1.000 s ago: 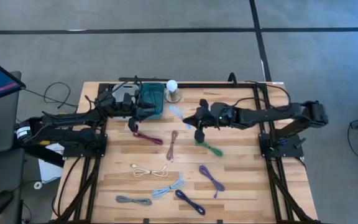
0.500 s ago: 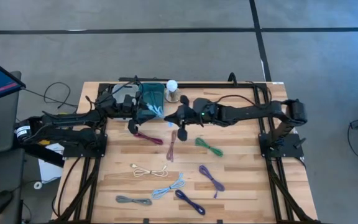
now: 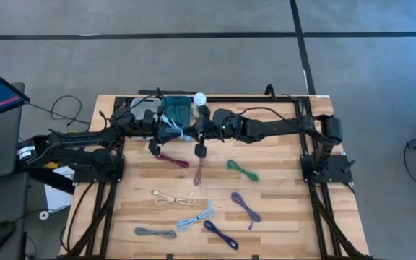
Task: Pick & Place USB Port
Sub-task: Put the light blue charger cable into the gray bin
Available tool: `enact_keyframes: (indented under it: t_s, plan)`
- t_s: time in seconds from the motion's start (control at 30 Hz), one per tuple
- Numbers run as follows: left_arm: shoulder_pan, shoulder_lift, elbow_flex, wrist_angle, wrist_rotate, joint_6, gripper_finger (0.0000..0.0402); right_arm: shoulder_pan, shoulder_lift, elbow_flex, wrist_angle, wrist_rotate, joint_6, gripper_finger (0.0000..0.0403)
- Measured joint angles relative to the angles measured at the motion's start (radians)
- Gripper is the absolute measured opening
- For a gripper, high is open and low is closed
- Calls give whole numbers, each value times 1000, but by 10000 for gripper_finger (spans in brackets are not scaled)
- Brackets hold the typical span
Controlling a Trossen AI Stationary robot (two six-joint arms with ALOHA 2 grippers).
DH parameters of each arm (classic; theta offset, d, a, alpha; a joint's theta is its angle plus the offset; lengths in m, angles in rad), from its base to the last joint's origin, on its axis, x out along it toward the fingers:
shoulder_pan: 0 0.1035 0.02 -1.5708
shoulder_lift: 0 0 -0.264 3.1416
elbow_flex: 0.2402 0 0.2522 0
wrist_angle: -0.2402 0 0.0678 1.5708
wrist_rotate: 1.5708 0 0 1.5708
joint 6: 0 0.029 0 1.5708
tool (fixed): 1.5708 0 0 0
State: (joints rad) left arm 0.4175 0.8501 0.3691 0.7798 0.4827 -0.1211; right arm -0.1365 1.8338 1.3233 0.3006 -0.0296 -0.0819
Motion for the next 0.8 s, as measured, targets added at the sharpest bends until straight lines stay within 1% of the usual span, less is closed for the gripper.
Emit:
enact_keyframes:
  t_s: [0.3,0.53,0.63,0.7,0.8]
  plan:
    - [0,0,0,0,-2,0,186,-21,-26,-1,-13,-3,1,0]
    - [0,0,0,-4,5,0,185,-9,-27,-1,-89,0,1,0]
    - [0,0,0,-3,5,0,185,-5,-27,-1,-96,-1,2,0]
    - [0,0,0,-3,5,0,181,0,-27,-1,-96,0,2,0]
    - [0,0,0,-3,5,0,164,5,-27,-1,-90,3,1,0]
